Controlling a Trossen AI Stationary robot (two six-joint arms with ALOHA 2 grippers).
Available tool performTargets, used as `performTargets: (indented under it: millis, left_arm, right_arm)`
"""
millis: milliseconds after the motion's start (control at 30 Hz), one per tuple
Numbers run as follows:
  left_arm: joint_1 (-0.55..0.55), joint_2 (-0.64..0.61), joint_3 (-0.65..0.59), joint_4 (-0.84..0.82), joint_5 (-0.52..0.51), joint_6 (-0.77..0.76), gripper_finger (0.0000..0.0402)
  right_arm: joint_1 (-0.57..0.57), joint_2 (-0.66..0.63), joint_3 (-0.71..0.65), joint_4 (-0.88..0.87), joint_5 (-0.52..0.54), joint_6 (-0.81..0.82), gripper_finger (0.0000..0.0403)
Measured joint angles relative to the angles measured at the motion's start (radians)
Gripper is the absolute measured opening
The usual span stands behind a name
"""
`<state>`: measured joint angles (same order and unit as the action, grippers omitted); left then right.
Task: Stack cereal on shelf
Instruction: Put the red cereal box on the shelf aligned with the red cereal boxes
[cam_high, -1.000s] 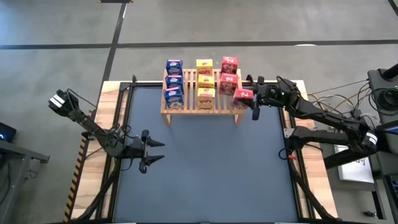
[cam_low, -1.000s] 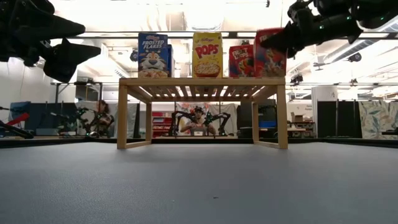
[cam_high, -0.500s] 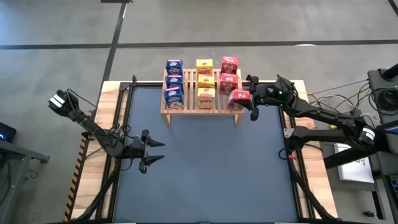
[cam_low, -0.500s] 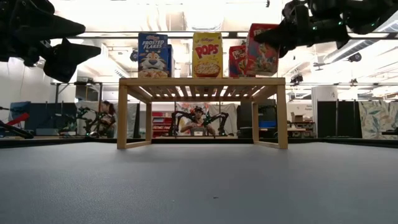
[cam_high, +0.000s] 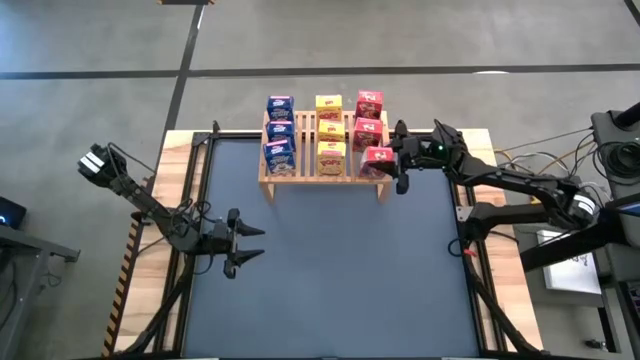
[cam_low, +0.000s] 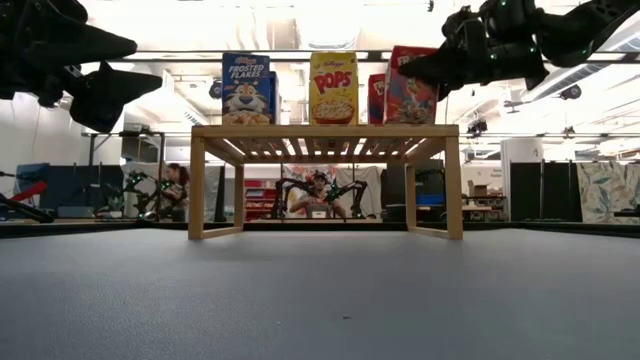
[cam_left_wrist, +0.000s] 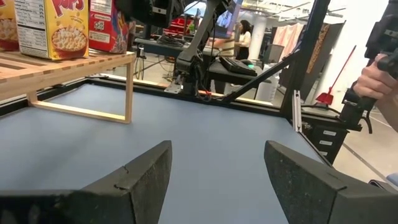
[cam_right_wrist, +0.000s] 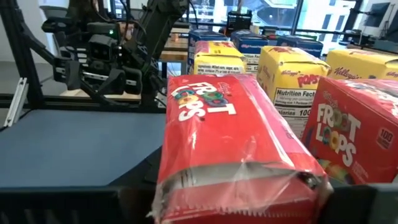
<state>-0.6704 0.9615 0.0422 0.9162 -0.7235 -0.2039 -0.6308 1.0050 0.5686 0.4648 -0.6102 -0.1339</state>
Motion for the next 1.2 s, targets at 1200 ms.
performTargets:
  millis: [1200]
  left_arm:
    - [0.0,0.0,0.0,-0.007,0.001,-0.019,0.024]
  right_arm:
    - [0.013,0.085,0.128,-0.102,-0.018,-0.025,0.0206]
